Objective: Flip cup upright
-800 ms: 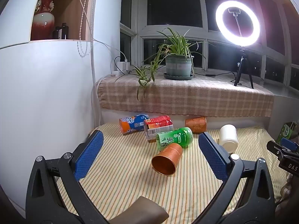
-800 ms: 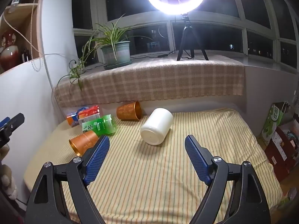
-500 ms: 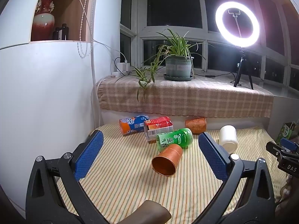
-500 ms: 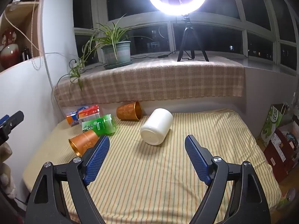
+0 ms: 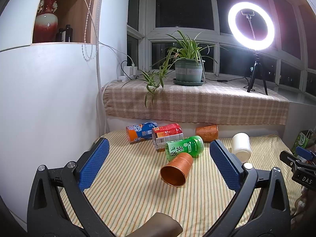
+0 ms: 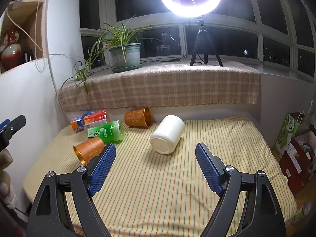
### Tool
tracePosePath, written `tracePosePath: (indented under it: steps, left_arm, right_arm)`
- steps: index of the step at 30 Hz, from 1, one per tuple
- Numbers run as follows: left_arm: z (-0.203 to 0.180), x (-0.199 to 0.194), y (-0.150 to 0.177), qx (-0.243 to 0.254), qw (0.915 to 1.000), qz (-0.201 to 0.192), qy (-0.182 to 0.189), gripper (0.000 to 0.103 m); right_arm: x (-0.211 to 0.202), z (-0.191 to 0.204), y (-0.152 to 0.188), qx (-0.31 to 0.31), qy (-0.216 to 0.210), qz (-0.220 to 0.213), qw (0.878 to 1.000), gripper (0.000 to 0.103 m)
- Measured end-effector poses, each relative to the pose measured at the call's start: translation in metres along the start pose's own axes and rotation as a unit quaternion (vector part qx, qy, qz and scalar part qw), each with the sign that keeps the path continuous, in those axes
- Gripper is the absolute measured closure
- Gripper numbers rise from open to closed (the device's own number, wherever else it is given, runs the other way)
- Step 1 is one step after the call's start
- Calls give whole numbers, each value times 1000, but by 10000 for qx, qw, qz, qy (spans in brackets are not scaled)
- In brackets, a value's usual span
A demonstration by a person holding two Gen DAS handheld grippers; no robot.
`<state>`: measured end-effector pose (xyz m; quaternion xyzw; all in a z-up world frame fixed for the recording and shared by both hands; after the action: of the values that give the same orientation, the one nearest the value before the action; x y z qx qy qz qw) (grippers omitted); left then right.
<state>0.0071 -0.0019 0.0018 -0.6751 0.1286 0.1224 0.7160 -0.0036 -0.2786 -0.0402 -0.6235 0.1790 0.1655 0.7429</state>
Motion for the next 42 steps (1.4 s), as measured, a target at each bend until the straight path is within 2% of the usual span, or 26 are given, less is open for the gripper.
tracePosePath:
  steps: [42]
  left_arm:
    - [4,4,4,-44,10000,40,-7,0]
  right_arm:
    - [8,13,0,-166,-28,56,9998,20]
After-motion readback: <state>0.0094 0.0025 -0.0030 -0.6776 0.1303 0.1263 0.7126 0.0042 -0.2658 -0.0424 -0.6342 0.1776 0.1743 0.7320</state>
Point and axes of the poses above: each gripper's, at about its wrist camera, not at the fingertips, and x roughly the way its jaws point, z to its left, y to its underside, the point moved 1 cm from there along x, roughly the way its jaws point, and after that the axes turned 4 degrees about x, right-handed, at the moved point
